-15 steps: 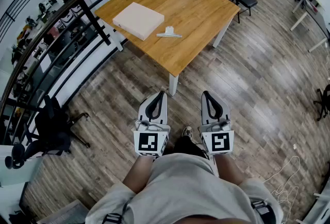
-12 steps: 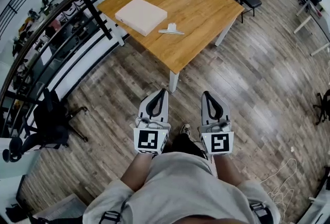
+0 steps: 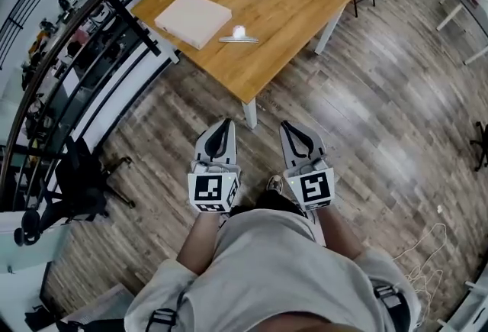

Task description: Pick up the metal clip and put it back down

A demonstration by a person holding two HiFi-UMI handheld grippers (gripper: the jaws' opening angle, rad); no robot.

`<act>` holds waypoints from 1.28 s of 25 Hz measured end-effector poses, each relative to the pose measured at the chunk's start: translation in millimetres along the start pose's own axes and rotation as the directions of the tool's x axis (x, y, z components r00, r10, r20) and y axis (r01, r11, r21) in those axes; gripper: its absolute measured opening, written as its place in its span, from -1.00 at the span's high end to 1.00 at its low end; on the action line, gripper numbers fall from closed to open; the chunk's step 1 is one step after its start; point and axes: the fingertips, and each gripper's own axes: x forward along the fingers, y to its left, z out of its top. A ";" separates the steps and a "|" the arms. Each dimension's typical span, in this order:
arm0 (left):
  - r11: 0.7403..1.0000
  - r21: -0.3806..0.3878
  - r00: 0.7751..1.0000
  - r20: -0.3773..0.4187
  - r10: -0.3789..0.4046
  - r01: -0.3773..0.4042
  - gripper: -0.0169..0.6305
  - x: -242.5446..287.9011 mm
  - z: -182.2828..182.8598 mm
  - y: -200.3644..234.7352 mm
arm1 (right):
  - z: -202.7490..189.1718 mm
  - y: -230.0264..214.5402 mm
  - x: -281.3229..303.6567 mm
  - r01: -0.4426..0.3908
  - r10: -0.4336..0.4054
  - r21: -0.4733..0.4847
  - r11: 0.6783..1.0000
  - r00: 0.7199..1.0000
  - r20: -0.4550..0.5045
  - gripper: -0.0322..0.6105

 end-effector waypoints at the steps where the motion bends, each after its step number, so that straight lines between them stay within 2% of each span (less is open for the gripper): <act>1: 1.000 0.002 1.000 -0.012 0.004 -0.004 0.87 6.0 -4.3 -1.6 | -3.4 -3.3 1.5 -0.008 0.008 -0.015 1.000 1.000 -0.004 0.81; 4: 1.000 0.000 0.999 -0.028 0.018 -0.018 0.87 21.5 -9.6 -8.1 | -10.2 -17.5 3.3 -0.026 0.026 -0.042 0.999 1.000 0.005 0.81; 11: 1.000 0.002 0.996 -0.088 0.014 -0.014 0.87 61.1 -25.4 -6.6 | -33.5 -49.0 30.1 -0.025 0.027 0.067 0.997 0.999 -0.027 0.81; 16: 1.000 -0.016 0.993 -0.121 0.003 -0.005 0.87 101.8 -41.3 8.5 | -53.0 -69.9 61.6 -0.033 0.038 0.058 0.998 0.996 -0.076 0.81; 24: 0.998 -0.054 0.990 -0.140 -0.030 0.023 0.87 184.6 -50.7 65.9 | -62.6 -91.9 150.5 -0.066 0.072 0.043 0.997 0.986 -0.148 0.81; 32: 0.994 -0.071 0.975 -0.201 -0.095 0.082 0.87 260.1 -60.9 135.8 | -65.5 -110.1 247.7 -0.101 0.103 0.022 0.995 0.960 -0.262 0.81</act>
